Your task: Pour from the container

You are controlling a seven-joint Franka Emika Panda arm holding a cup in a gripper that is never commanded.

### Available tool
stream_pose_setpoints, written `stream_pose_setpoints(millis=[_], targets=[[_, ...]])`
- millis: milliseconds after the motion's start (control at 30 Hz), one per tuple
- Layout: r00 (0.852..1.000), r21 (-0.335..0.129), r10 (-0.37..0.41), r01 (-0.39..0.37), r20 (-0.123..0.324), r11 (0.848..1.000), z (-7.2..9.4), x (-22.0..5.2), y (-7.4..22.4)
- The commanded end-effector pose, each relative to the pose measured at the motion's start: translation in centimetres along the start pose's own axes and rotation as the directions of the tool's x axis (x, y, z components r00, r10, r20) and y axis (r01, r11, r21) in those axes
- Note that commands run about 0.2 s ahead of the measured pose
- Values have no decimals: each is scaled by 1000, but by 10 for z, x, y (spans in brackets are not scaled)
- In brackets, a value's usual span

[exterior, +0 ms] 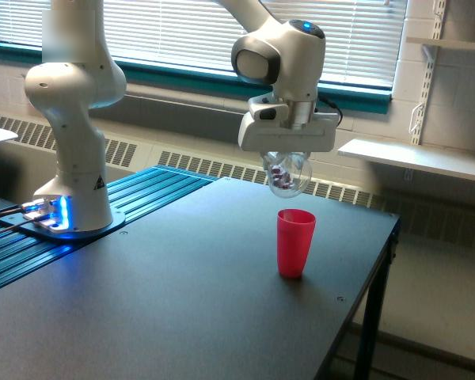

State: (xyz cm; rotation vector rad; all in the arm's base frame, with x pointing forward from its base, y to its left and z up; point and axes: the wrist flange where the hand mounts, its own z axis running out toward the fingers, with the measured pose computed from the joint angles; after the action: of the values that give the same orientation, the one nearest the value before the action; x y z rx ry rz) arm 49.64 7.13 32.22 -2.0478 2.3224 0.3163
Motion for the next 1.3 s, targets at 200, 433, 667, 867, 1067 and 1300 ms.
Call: stream_pose_setpoints(millis=[200,433,667,867,1067,1300], targets=[[999,0,36,-36,-12,999,-1,3,-9],[996,57,93,-93,0,994,-8,5,-14],[994,73,104,-106,24,992,-8,3,-12],[990,49,131,-133,46,990,-3,6,-8],[989,15,138,-139,51,990,3,8,-6],[989,-22,143,-143,47,990,6,11,-8]])
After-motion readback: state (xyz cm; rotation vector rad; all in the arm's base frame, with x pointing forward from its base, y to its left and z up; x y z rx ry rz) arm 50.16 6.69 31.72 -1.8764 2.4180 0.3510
